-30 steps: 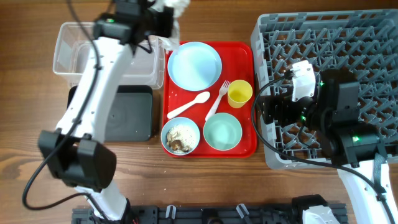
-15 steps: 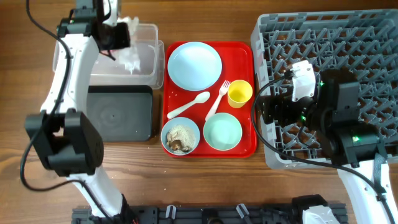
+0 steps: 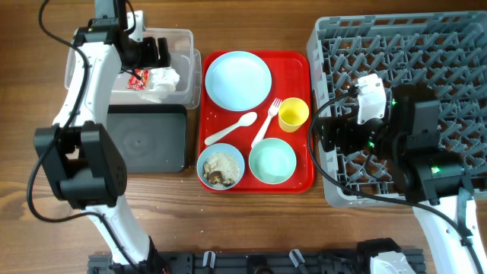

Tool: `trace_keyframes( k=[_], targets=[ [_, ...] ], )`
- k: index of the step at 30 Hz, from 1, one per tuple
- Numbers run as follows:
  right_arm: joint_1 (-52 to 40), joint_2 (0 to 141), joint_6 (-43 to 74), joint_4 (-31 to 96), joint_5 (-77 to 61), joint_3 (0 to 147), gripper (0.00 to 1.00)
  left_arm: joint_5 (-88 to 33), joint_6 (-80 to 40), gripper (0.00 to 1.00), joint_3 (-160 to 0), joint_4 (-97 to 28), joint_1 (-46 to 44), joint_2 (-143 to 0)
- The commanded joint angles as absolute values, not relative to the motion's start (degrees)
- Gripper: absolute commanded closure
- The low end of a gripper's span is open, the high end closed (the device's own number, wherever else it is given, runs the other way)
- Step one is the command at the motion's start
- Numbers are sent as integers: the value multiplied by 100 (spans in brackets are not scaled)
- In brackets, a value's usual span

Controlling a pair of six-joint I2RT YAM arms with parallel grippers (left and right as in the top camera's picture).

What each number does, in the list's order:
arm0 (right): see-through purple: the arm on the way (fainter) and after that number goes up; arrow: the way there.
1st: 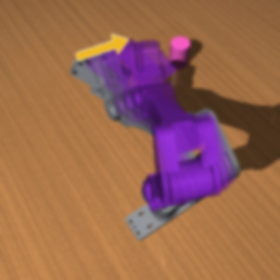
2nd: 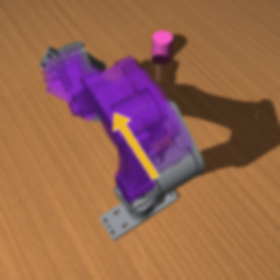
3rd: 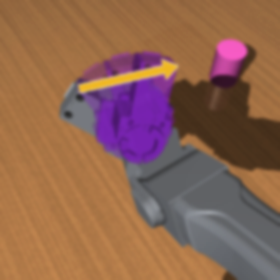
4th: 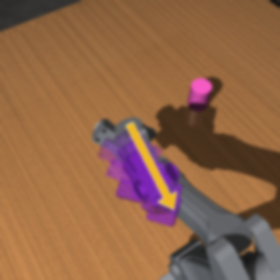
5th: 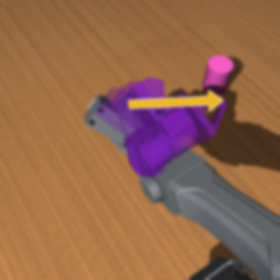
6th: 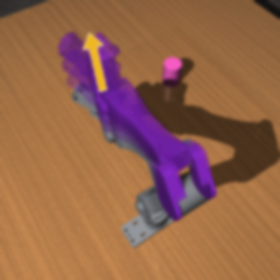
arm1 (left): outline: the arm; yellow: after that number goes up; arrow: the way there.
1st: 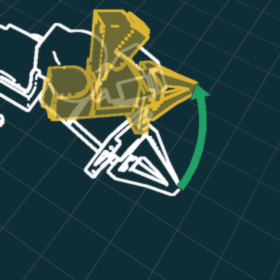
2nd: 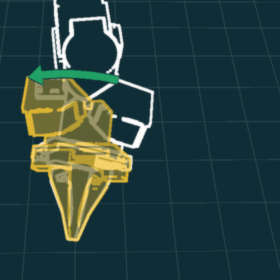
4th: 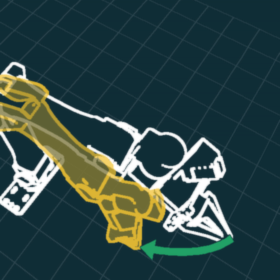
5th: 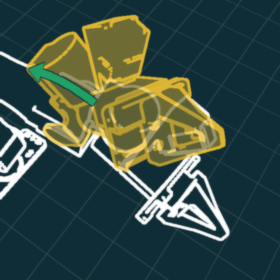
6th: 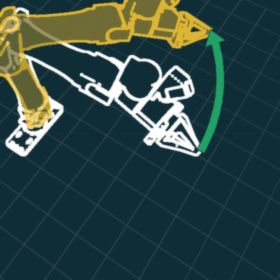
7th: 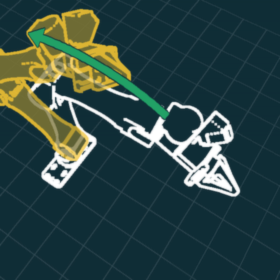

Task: Sort waste into correct bins and load items into the dishwasher rack
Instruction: 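Carry the wrapper and tissue with the left gripper into the clear bin, then reach the left gripper to the yellow cup and grasp it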

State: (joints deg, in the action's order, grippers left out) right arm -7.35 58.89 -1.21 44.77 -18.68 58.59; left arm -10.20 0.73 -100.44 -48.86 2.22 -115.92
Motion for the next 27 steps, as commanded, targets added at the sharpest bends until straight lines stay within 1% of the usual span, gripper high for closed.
trace_keyframes(
  k=[1, 4, 8, 14, 19, 21, 24, 27],
  targets=[
    [-764, 5907, -130, 4445, -1984, 5957, 0, -2165, 80, 0, -10158, -5068, -145, -10829],
    [-764, 5905, -130, 4442, -1981, 5957, 0, -2545, 78, 0, -10158, -5304, -569, -10759],
    [-764, 5905, -82, 4388, -1981, 5957, 0, -2547, -115, 0, -10082, -5446, -1267, -10919],
    [-764, 5905, 143, 4353, -1903, 5957, 0, -2547, -1046, 0, -9948, -5205, -2014, -11251],
    [-764, 5905, 213, 4357, -1789, 5957, 0, -2545, -1490, 0, -9942, -4845, -2523, -11524],
    [-764, 5905, 213, 4368, -1787, 5957, 0, -2497, -1608, 0, -9942, -4744, -2720, -11638],
    [-764, 5905, 213, 4379, -1789, 5957, 0, -2029, -1894, 0, -9942, -4678, -3055, -11889],
    [-764, 5905, 211, 4381, -1787, 5957, 0, -2008, -1892, 4, -9942, -4622, -3194, -12001]
  ],
)
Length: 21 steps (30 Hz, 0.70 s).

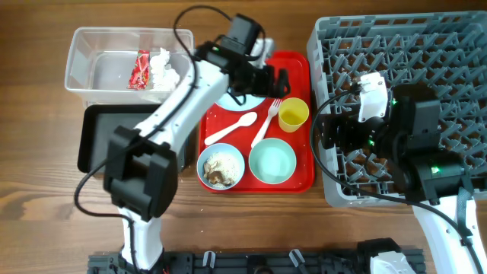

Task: Sort waste into correct bins and load items into the dishwasher rack
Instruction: 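Reach the left gripper to the yellow cup and grasp it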

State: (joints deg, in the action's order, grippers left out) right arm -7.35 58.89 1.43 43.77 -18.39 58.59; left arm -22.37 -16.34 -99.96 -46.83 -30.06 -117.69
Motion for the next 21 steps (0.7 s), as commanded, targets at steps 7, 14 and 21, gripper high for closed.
trace_keyframes(
  k=[7, 14, 21],
  targets=[
    [-764, 5905, 211, 4381, -1789, 5957, 0, -1758, -1892, 32, -9942, -4545, -3415, -12263],
    [-764, 5905, 211, 4383, -1789, 5955, 1, -1678, -1892, 55, -9942, -4536, -3439, -12470],
    [-764, 5905, 211, 4383, -1787, 5957, 0, -1684, -1892, 78, -9942, -4517, -3483, -12689]
  ],
)
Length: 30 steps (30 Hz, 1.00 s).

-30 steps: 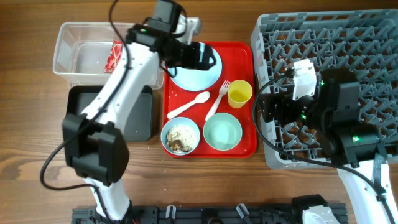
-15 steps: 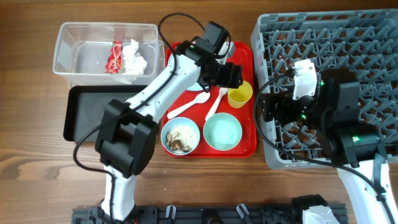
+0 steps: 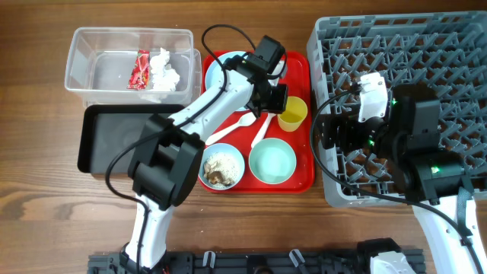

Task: Sort waste into correct bins and load items into the dishwasher rack
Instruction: 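Reach the left gripper to the yellow cup and grasp it, then lift the yellow cup and hand it to the right gripper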

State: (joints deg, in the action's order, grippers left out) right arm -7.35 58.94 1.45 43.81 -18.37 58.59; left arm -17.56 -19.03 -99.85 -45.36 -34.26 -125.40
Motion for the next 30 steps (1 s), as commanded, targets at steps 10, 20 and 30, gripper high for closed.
trace_keyframes(
  k=[10, 20, 30],
  targets=[
    [-764, 5905, 366, 4366, -1752, 5957, 0, -2228, -2038, 96, -10040, -4523, -3225, -12608],
    [-764, 6180, 930, 3920, -2495, 5955, 0, -6628, -1146, 96, -10169, -5280, -1706, -12149],
    [-764, 7341, 956, 1879, -5579, 5955, 8, -8447, 432, 96, -10169, -6810, -1041, -12149]
  ],
)
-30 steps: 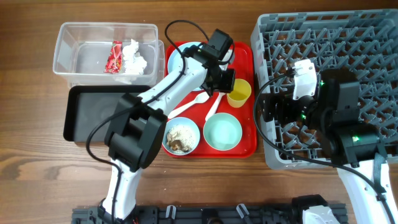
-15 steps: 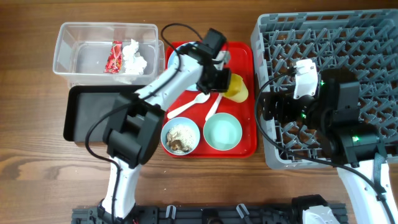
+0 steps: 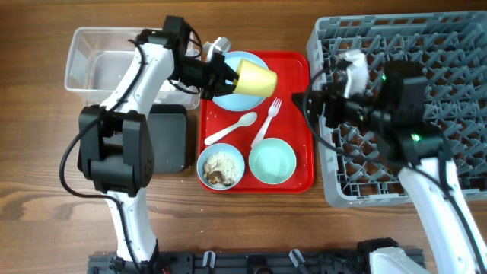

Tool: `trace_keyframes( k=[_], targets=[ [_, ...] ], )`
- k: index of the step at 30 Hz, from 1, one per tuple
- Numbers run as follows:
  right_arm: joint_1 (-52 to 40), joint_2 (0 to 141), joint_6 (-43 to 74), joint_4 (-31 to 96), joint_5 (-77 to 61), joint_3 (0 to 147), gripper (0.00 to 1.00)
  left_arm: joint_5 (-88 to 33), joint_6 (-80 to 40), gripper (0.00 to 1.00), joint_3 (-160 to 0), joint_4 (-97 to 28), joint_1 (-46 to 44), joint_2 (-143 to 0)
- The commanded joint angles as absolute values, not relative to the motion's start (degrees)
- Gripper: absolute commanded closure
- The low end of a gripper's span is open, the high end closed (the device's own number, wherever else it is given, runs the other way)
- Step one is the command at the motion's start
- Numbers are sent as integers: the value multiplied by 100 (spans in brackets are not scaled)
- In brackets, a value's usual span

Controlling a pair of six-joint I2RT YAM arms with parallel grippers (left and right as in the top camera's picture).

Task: Sort waste into correct bins and load items into the dishwasher rack
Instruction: 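Lift the yellow cup and hand it to the right gripper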

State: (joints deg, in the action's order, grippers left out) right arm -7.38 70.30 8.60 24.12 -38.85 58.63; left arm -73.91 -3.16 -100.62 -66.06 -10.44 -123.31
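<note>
My left gripper (image 3: 228, 74) is shut on the yellow cup (image 3: 256, 77), holding it tilted on its side over the blue plate (image 3: 234, 94) at the back of the red tray (image 3: 293, 65). On the tray lie a white spoon (image 3: 236, 126) and a white fork (image 3: 268, 122). At its front stand a bowl of food scraps (image 3: 221, 166) and an empty green bowl (image 3: 272, 161). My right gripper (image 3: 311, 103) hangs at the left edge of the grey dishwasher rack (image 3: 411, 114); its jaws are too dark to read.
A clear plastic bin (image 3: 99, 65) stands at the back left, partly covered by my left arm. A black bin (image 3: 167, 137) sits just in front of it, beside the tray. The rack fills the right side of the wooden table.
The yellow cup has left its spot at the tray's right side and is now held tilted over the blue plate. My right arm has shifted back and to the left along the rack's edge.
My left gripper was over the clear bin, where a red wrapper and tissue lay. Then it was above the blue plate, then at the yellow cup on the tray. Now it holds the cup off the tray, and the right arm has moved for the first time.
</note>
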Motion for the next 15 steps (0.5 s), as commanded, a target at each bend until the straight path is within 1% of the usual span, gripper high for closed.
trace_keyframes(
  k=[1, 4, 11, 15],
  targets=[
    [-764, 7411, 1011, 1723, -5730, 5957, 8, -8501, 432, 96, -10169, -6851, -1044, -12149],
    [-766, 7690, 1074, 1337, -6075, 5955, 8, -8783, 429, 96, -10169, -6864, -1098, -12149],
    [-766, 8049, 1052, 1232, -6160, 5955, 9, -8952, 427, 96, -10169, -6866, -1164, -12149],
    [-766, 8152, 1066, 875, -6158, 5955, 9, -9037, 427, 96, -10169, -6888, -1282, -12149]
  ],
)
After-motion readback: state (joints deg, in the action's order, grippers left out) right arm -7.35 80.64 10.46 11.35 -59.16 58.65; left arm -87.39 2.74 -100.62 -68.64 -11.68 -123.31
